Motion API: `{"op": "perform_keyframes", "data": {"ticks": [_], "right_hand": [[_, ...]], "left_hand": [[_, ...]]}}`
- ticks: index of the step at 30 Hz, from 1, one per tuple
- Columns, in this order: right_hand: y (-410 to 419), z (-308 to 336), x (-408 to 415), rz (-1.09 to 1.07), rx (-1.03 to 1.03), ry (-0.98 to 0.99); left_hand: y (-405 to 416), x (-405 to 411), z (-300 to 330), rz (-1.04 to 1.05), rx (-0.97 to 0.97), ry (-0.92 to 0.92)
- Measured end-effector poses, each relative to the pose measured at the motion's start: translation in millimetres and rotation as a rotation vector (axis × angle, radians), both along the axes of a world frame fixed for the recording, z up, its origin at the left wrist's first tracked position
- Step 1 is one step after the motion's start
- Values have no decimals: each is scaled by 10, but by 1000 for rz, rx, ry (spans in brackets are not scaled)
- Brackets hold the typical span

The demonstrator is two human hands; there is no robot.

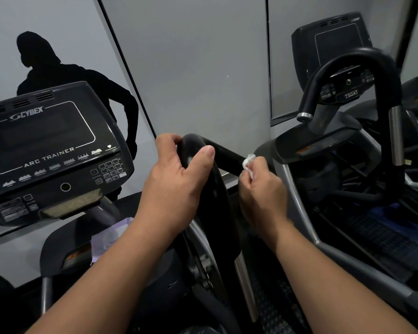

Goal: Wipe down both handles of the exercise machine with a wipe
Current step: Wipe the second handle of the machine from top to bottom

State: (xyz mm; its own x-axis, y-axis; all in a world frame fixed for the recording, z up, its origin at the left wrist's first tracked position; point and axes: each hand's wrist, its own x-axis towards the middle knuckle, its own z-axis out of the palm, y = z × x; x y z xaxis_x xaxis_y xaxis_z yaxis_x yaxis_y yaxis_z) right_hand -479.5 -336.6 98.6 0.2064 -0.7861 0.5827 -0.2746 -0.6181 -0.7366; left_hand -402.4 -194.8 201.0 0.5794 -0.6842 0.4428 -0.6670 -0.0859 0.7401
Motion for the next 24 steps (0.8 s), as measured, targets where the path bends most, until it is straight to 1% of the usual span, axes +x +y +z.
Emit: {"op": "perform_keyframes", "data": {"ticks": [1,4,8,12,15,18,22,24], "right_hand": [[1,-16,-8,3,-5,5],[-114,-24,-58,-37,77,-63],[-66,-39,-18,-11,78,-40],[-238,-30,-58,-46,240,-113],[-231,34,-41,18,195,-93],[-301,80,-68,45,217,-93],[-341,162,-59,80,150,20],[-411,216,-69,70,174,68]], "left_hand": [[0,-1,-3,-2,-1,-2],[-3,2,-8,-10,-10,5],[-3,5,-7,-6,4,-14],[-6,7,-13,4,4,-24],[-10,13,-16,6,-1,-26],[-21,14,-26,2,-5,-25],[-29,25,-34,14,-13,-43],[-34,27,-40,15,-17,-43]]}}
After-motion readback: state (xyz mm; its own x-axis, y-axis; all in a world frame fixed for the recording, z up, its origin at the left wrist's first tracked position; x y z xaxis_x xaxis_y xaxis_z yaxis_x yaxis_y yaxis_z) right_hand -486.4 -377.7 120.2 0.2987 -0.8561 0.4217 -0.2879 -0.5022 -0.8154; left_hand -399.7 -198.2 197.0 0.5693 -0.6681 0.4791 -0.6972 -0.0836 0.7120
